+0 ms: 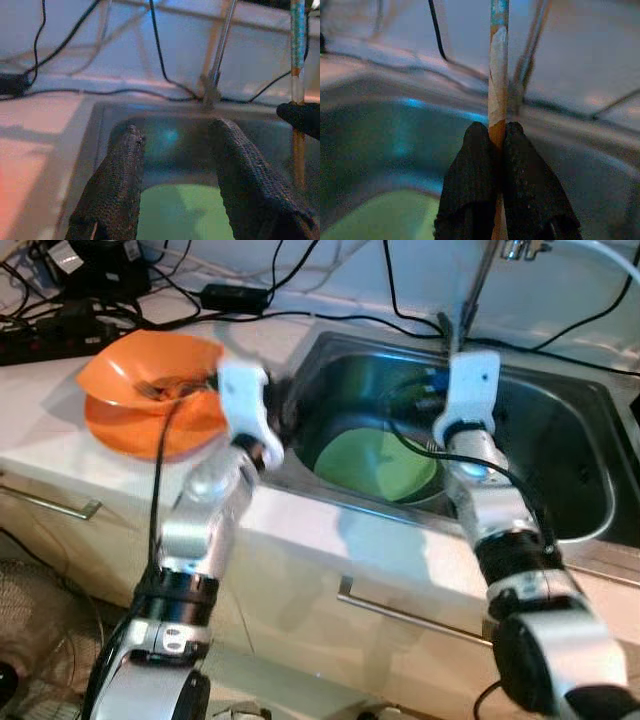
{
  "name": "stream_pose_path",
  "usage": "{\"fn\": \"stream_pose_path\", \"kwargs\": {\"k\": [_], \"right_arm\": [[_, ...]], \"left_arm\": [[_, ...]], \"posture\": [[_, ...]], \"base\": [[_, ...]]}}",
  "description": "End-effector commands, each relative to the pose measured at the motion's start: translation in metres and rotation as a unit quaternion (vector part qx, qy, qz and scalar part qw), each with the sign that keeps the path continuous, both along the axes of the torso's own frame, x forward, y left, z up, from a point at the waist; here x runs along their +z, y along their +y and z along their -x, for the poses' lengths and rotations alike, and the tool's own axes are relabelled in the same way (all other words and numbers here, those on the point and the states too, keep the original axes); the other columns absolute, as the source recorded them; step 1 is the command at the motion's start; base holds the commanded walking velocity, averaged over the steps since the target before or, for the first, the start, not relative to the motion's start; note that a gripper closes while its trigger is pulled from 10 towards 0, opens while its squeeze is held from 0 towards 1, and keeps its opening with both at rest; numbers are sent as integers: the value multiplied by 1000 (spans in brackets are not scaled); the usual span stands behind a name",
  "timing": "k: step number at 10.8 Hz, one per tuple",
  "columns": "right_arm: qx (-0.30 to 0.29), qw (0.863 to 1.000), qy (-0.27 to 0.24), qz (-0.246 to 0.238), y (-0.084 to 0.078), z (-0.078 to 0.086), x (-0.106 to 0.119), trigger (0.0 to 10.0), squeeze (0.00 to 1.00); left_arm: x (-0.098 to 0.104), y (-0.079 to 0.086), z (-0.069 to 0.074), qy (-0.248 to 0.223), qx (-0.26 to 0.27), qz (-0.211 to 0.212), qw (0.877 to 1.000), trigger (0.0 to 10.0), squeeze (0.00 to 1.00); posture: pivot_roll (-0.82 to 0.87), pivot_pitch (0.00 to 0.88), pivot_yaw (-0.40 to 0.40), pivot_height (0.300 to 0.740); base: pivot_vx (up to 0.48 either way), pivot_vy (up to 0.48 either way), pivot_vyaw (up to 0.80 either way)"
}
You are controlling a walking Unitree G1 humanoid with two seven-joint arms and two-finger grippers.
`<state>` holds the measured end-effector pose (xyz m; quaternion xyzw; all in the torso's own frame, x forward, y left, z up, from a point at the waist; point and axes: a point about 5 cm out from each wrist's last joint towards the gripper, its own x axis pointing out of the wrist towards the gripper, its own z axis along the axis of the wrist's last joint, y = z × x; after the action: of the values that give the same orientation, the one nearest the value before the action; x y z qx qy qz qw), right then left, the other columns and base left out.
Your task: Kitchen organization
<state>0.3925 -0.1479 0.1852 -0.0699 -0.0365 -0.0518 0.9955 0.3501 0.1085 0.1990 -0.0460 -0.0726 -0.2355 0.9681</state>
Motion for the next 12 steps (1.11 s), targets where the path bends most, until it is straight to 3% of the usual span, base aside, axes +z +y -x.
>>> {"fn": "stream_pose_path", "kwargs": {"k": [1, 4, 7, 8, 12], "right_arm": [[-8, 1000, 15, -14, -4, -2, 0, 10000, 0], [-3, 995, 98, -34, -5, -7, -20, 10000, 0], [15, 992, 120, -41, 2, -8, -27, 10000, 0], [20, 991, 122, -44, 5, -7, -28, 10000, 1000], [20, 989, 135, -55, 6, 0, -45, 10000, 1000]], "left_arm": [[-9, -2, 1, 17, -1, -23, 1000, 10000, 0], [-38, -10, 6, 59, -18, -82, 995, 10000, 0], [-41, -18, 10, 59, -38, -101, 992, 10000, 0], [-41, -20, 11, 58, -44, -102, 992, 10000, 0], [-46, -32, 17, 62, -72, -111, 989, 10000, 0]], "posture": [[96, 42, -30, 740], [100, 49, -39, 740], [110, 45, -46, 740], [112, 44, -47, 740], [97, 16, -41, 740]], "base": [[0, 0, 0], [0, 0, 0], [0, 0, 0], [0, 0, 0], [0, 0, 0]]}}
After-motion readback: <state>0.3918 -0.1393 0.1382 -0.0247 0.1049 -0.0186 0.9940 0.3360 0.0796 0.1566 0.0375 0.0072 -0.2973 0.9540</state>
